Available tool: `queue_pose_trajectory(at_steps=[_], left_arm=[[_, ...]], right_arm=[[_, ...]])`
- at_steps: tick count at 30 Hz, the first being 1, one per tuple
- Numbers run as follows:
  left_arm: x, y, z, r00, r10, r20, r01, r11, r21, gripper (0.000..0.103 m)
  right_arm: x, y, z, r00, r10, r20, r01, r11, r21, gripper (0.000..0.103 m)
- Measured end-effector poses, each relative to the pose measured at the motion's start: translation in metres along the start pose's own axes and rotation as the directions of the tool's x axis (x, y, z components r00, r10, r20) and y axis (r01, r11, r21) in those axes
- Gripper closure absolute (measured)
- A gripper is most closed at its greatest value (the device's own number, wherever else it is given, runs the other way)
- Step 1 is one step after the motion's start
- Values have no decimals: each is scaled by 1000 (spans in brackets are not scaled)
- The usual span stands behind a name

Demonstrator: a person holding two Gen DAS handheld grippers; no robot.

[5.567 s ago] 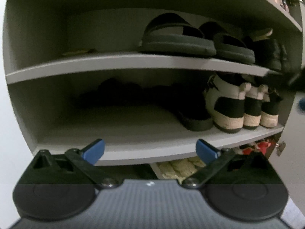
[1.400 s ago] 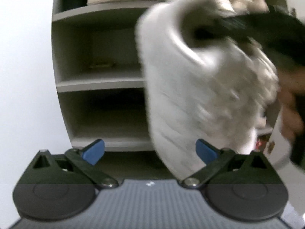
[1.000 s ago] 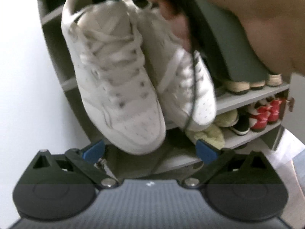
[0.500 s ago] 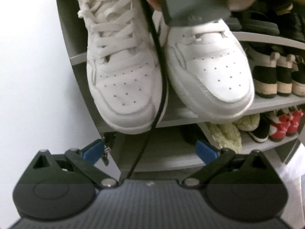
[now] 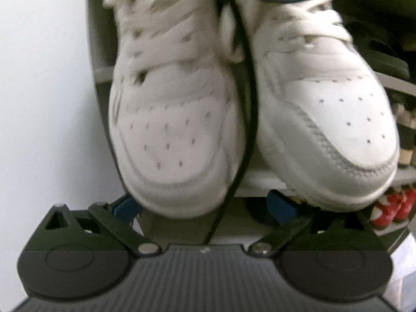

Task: Organize scattered shoes
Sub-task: 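Lower the white sneakers onto the shelf and open the right tool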

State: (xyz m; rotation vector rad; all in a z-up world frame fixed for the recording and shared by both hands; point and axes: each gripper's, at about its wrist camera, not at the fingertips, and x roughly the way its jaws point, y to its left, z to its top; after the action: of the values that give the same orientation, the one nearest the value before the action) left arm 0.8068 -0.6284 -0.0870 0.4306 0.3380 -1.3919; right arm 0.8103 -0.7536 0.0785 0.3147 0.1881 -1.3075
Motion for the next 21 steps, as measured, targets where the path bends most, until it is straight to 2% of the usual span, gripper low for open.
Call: queue_pose_trajectory(at_steps=[4,16,21], left_arm=[[-6,0,-3,999,20,40,-21,1000,7,1],[-19,5,-5,1000,11,28,-10,1000,-26,1],[-20,11,-4,1000,-1,31,3,998,-59,1]], right_arm=[[6,1,0,1000,7,-20,-7,1000,5,64],[21,3,-6,998,26,-58,-27,1000,-16,62],[18,3,-13,998,57,-35,-60,995,-83,53]])
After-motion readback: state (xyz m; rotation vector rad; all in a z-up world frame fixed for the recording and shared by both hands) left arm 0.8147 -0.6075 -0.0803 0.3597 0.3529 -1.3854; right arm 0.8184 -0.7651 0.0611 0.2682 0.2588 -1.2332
